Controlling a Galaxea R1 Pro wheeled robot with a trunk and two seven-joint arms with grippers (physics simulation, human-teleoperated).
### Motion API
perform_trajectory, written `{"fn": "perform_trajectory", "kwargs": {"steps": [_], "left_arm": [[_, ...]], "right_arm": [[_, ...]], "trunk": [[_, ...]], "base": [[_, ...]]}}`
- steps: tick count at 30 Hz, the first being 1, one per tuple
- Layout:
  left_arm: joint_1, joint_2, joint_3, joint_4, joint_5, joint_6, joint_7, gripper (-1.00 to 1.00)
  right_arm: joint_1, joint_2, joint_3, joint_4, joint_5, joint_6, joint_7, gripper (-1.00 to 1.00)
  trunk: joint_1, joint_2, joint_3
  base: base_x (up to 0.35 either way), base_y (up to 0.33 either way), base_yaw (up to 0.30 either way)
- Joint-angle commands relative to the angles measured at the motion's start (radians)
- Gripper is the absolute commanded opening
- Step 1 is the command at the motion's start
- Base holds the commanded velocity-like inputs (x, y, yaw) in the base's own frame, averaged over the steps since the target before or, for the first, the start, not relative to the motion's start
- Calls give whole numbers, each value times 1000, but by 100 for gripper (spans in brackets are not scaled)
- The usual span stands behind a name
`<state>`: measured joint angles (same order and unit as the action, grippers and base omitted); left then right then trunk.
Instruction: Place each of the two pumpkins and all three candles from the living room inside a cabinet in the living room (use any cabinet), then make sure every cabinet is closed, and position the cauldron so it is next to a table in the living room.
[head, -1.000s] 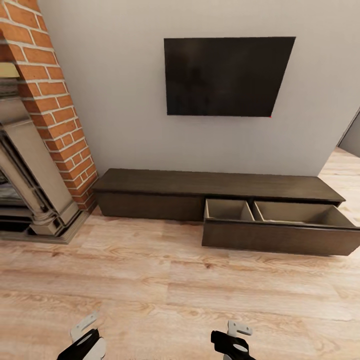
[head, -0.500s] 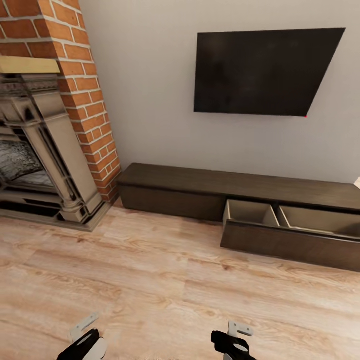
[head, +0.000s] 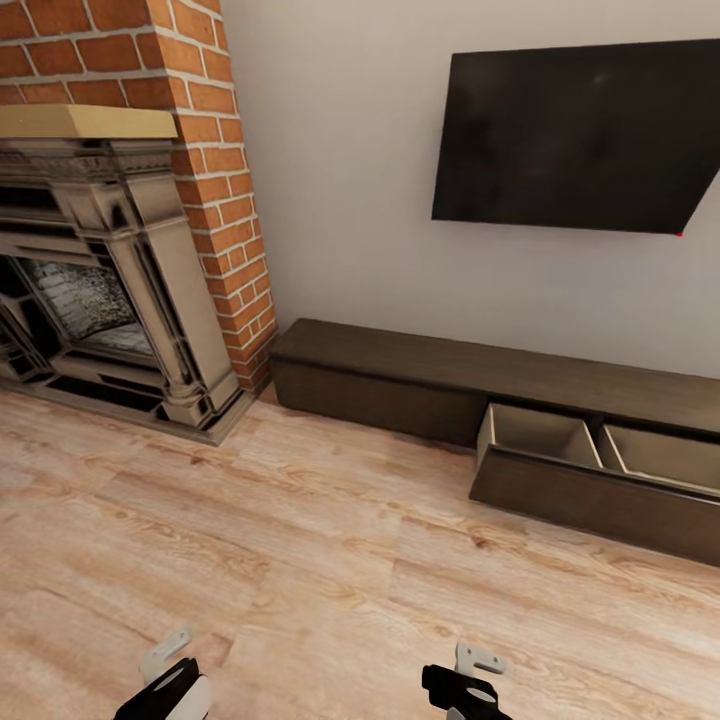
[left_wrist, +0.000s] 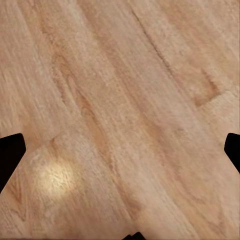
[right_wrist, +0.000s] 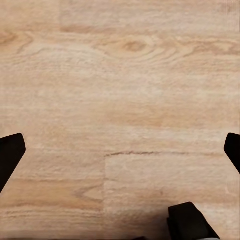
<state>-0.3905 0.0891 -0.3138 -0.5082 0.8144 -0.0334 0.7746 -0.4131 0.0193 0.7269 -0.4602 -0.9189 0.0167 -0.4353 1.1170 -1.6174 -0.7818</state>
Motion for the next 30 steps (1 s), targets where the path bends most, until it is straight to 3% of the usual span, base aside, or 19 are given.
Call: {"fn": "perform_trajectory", "kwargs": {"steps": [1,16,30], "left_arm": [[-1,1,-8,-1,9,-3,6,100],[-1,1,-8,-1,13,-3,6,100],[-1,1,-8,-1,14,-3,6,100]], "right_arm": [[-1,-1,8,-2,-4,2,-8,100],[-1,-1,5,-4,1,1,-9,100],[-1,1,9,-3,8,0,-10,100]], "trunk": [[0,0,-1],[0,0,-2],[0,0,-12]], "base": [[0,0,100],[0,22,18],[0,106,228]]}}
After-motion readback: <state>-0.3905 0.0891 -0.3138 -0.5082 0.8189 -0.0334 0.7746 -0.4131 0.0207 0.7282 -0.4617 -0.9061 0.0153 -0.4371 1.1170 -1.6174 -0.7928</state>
